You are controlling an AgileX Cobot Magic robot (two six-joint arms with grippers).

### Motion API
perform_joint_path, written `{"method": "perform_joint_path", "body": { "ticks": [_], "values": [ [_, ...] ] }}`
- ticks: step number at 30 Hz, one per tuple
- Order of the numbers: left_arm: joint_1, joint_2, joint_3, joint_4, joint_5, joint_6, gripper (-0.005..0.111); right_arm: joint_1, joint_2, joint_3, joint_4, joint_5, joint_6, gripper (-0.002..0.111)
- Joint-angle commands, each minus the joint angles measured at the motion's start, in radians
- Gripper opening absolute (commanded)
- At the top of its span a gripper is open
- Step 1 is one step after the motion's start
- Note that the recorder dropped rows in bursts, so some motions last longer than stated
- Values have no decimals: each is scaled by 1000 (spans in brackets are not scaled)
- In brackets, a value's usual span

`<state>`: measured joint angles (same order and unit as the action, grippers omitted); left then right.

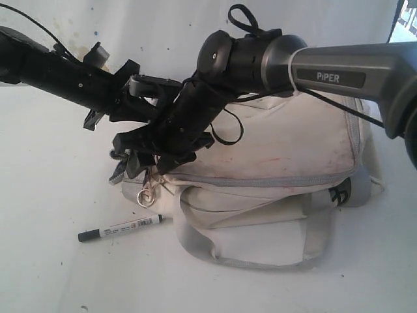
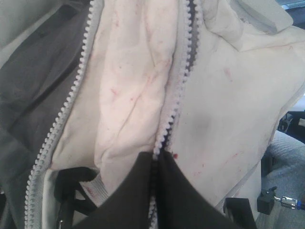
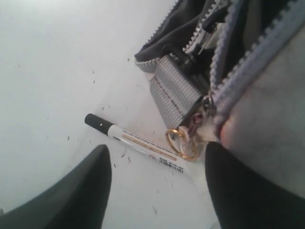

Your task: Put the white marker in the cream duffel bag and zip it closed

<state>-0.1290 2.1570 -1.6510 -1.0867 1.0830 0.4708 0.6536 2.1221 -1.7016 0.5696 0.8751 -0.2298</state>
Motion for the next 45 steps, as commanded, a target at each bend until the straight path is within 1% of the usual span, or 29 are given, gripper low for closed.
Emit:
{"method": "perform_joint_path", "body": {
  "ticks": [1, 5, 9, 13, 17, 24, 29, 32, 37, 45],
  "values": [
    [5, -3, -1, -12, 13, -13, 0, 39, -1, 5, -64, -57, -2, 56],
    [5, -3, -1, -5, 15, -27, 0, 97, -8, 5, -198, -85, 38, 55],
    [7, -3, -1, -3, 22, -27, 0, 147, -21, 5, -371, -84, 156, 55],
    [7, -3, -1, -3, 28, -27, 0, 178, -55, 33, -477, -124, 307, 55],
    [7, -3, -1, -3, 37, -27, 0, 203, -97, 98, -519, -231, 429, 55],
    [7, -3, -1, -3, 67, -27, 0, 233, -105, 210, -519, -407, 513, 55],
    [7, -3, -1, -1, 69, -23, 0, 233, -105, 245, -535, -435, 587, 55],
    [7, -3, -1, -1, 65, -23, 0, 233, -105, 259, -597, -442, 646, 55],
    [7, -3, -1, -1, 65, -23, 0, 233, -105, 282, -769, -448, 793, 55],
    [7, -3, -1, -1, 63, -23, 0, 233, -105, 344, -787, -643, 810, 55]
  ]
}}
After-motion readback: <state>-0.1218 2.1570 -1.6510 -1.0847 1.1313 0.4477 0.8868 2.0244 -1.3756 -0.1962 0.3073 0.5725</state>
